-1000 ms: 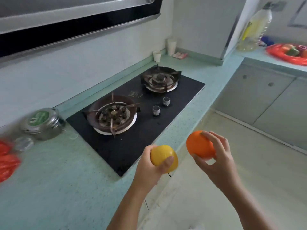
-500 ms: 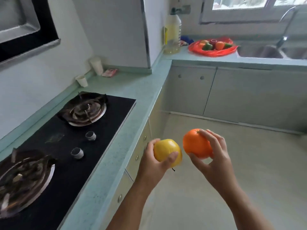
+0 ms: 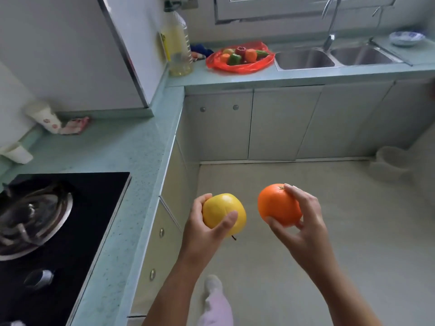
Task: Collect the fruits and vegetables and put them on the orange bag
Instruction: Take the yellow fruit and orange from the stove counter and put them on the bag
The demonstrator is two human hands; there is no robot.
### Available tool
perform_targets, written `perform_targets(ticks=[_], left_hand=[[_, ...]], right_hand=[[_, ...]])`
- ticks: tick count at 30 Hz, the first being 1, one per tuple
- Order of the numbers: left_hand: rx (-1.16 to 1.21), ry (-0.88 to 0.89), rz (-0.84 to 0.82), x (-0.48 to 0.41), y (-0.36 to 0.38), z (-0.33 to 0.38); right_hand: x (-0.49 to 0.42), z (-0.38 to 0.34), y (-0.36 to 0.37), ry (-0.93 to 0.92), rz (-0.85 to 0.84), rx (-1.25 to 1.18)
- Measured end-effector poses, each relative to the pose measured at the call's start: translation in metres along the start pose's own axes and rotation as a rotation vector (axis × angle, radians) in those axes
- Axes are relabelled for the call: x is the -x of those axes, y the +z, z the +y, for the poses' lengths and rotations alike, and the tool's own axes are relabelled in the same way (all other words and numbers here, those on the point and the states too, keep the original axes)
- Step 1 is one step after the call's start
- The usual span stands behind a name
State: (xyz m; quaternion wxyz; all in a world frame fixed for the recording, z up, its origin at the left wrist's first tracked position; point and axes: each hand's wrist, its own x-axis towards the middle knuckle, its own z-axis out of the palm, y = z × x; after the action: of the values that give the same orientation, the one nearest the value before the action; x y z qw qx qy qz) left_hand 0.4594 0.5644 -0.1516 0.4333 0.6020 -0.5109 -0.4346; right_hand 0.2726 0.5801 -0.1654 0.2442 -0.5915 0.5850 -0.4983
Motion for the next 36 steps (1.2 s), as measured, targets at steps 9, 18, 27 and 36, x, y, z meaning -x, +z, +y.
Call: perform_targets(ticks=[9, 18, 27, 36], left_hand=[[0.114, 0.027, 0.051, -0.165, -0.029, 0.01], [0.16, -0.027, -0.069, -0.261, -0.005, 0.011], [0.145, -0.066, -0.116, -0.379, 0.084, 0.045], [0.135, 0.057, -0.177, -0.492, 0.187, 0.117]], right_hand=[[-0.16, -0.022, 0.078, -0.094, -0.038, 0.038], [-0.249, 0.011, 0.102, -0.049, -0.03, 0.03], [-0.371, 0.083, 0.061, -0.004, 0.046, -0.001], [-0.504, 0.13, 0.002, -0.011, 0.096, -0.035]])
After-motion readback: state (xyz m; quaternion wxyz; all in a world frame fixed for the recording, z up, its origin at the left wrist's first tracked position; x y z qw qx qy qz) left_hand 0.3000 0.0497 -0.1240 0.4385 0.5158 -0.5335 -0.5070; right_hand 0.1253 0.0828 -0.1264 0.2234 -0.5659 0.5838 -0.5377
